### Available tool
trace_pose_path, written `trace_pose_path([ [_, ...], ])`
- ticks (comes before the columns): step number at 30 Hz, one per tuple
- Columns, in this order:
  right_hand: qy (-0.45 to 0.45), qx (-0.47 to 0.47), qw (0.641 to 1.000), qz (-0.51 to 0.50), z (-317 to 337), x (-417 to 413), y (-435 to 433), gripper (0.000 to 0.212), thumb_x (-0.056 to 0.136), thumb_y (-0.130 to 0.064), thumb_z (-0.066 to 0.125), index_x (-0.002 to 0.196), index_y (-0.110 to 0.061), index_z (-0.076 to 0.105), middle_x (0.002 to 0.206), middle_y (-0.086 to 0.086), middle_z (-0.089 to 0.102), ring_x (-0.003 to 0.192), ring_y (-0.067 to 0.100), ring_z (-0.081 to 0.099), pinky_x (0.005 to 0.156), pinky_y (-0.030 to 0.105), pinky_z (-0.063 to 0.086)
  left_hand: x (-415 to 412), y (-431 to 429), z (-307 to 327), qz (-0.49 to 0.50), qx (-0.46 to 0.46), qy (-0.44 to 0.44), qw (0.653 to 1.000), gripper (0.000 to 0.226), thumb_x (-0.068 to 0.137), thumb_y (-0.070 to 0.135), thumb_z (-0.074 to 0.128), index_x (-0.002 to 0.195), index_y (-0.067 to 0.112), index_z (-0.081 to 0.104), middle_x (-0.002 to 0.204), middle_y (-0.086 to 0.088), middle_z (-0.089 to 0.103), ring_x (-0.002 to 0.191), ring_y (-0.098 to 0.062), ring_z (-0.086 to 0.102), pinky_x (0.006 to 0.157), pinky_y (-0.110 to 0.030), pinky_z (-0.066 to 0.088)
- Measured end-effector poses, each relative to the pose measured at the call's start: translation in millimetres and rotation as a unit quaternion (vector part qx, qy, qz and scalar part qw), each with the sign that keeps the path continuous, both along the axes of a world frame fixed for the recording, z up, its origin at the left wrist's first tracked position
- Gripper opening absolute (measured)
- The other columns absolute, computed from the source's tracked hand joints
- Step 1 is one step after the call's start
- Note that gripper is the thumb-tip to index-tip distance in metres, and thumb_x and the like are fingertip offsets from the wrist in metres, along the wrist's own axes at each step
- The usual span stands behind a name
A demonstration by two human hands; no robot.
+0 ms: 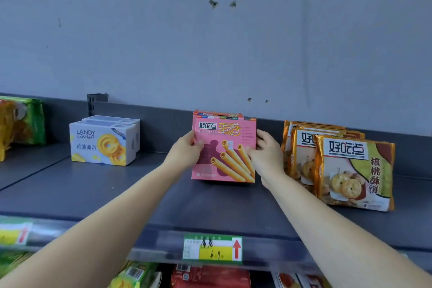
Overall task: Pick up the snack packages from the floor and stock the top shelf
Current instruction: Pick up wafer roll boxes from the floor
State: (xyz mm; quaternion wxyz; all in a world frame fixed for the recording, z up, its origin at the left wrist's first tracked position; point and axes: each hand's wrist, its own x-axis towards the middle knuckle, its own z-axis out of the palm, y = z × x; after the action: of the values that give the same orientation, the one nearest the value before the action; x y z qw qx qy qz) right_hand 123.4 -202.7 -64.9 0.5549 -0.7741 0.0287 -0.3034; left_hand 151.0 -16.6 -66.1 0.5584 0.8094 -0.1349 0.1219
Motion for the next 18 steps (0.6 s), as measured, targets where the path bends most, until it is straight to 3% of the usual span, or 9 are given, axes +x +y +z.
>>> trace_pose_path([
  [8,0.016,-0.004,1.000,-0.021,-1.8,36.7,-1.3,0.051,0.081,-0.002,0.072,0.126,-0.019,0.055,0.119,0.002,0.067,0.106,0.016,0.064,0.094,0.042,0.054,37.6,7.1,-1.1,-0.023,-0.012,-0.005,1.000,0.035,0.090,0.017,0.038,0.104,0.038,0.062,0.098,0.014,0.073,0.096,-0.017,0.068,0.094,-0.045,0.052],
  [18,0.012,-0.038,0.999,-0.036,-3.9,40.5,2.3,0.049,0.081,-0.007,0.073,0.123,-0.021,0.053,0.115,-0.001,0.067,0.101,0.015,0.065,0.092,0.041,0.054,40.4,1.1,-3.4,0.011,0.013,-0.019,1.000,0.034,0.090,0.014,0.039,0.114,0.032,0.056,0.104,0.011,0.068,0.097,-0.016,0.064,0.089,-0.042,0.053],
])
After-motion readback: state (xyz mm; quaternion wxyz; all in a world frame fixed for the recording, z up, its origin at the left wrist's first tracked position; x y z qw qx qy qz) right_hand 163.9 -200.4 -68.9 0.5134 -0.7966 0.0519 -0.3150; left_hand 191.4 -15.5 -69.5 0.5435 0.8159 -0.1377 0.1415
